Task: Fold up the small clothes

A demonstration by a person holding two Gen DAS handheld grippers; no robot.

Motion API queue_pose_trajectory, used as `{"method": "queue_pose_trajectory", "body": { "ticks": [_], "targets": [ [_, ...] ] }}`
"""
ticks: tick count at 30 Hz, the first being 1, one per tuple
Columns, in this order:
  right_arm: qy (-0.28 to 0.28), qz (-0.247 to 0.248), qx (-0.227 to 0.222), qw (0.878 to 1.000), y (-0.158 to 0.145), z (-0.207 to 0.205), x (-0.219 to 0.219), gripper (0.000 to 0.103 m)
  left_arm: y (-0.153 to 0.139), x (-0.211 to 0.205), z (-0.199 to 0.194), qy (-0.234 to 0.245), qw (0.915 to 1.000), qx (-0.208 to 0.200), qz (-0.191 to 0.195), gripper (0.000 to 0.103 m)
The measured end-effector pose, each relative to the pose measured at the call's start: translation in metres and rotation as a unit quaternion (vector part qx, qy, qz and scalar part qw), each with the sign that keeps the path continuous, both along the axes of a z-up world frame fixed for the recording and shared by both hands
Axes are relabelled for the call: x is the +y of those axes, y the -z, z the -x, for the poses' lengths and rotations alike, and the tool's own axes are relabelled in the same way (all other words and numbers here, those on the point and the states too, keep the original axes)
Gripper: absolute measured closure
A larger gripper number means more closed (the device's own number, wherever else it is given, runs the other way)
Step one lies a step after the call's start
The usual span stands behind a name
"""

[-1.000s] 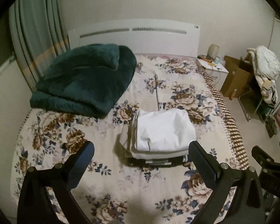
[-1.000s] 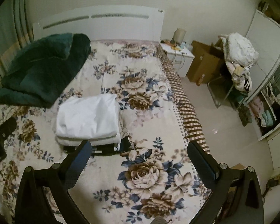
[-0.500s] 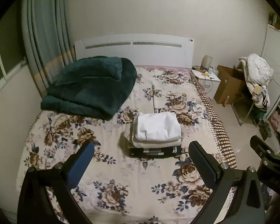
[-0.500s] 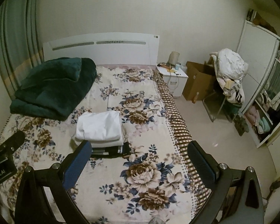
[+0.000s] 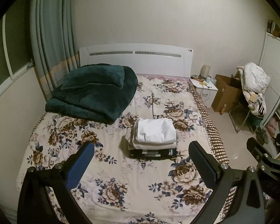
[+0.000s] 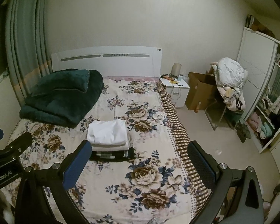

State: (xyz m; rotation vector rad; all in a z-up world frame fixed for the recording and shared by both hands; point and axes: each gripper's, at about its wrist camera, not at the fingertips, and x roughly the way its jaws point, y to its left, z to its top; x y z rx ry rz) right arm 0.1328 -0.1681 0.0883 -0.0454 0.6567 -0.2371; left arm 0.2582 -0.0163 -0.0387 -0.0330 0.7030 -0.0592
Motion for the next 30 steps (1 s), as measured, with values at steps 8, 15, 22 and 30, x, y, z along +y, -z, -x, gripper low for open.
{"method": "queue_pose_trajectory", "body": {
  "ticks": [8, 15, 22, 30],
  "targets": [
    [-0.008, -0.001, -0.005, 1.0, -0.011, 0.004, -0.001, 0.0, -0.004, 0.002, 0.007, -0.002, 1.0, 0.004, 0.004, 0.0],
    [-0.013, -0.001, -0.004, 1.0, -0.013, 0.0, 0.002, 0.0, -0.013, 0.004, 0.014, -0.007, 1.0, 0.001, -0.001, 0.0],
    [-0.016, -0.001, -0.007, 1.0, -0.016, -0.003, 0.004, 0.0, -0.022, 0.003, 0.014, -0.005, 1.0, -0.004, -0.002, 0.0],
    [-0.016, -0.002, -0.008, 1.0, -0.016, -0.002, 0.005, 0.0, -0.024, 0.002, 0.014, -0.004, 1.0, -0.004, 0.001, 0.0]
  ]
}}
